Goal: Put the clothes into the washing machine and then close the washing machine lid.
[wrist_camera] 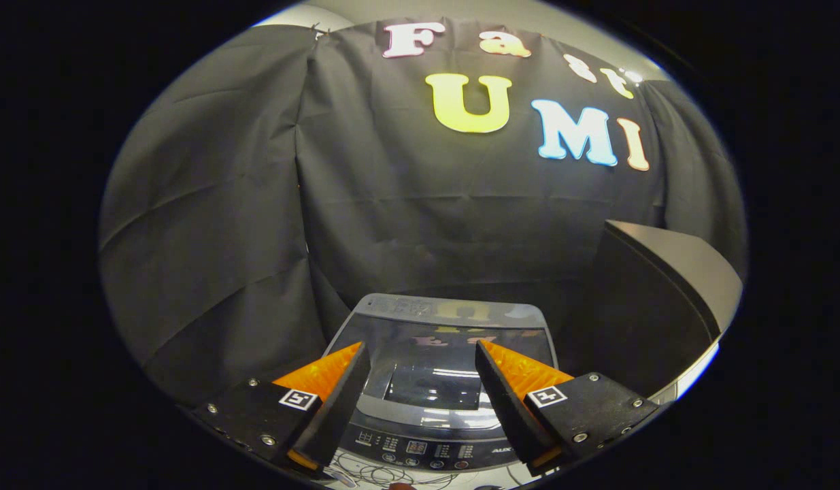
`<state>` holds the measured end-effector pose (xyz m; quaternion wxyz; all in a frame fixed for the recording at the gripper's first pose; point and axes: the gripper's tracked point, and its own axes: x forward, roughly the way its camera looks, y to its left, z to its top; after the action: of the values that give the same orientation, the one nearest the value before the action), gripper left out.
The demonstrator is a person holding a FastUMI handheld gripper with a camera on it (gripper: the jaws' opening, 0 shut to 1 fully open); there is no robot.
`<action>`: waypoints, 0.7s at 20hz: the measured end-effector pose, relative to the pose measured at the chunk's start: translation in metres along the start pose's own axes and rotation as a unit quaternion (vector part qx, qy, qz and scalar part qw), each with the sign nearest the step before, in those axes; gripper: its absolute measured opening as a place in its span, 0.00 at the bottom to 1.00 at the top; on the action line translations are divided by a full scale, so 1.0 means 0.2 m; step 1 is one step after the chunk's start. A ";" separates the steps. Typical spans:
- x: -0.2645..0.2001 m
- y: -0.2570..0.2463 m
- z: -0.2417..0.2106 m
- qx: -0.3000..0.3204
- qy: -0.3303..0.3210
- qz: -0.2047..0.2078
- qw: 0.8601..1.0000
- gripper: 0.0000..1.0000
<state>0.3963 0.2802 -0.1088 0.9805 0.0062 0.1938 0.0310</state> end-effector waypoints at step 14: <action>-1.18 -0.95 -0.06 0.084 -0.108 -0.090 0.987 0.96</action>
<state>0.1851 0.0765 -0.0347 0.9905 0.0741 0.0885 -0.0749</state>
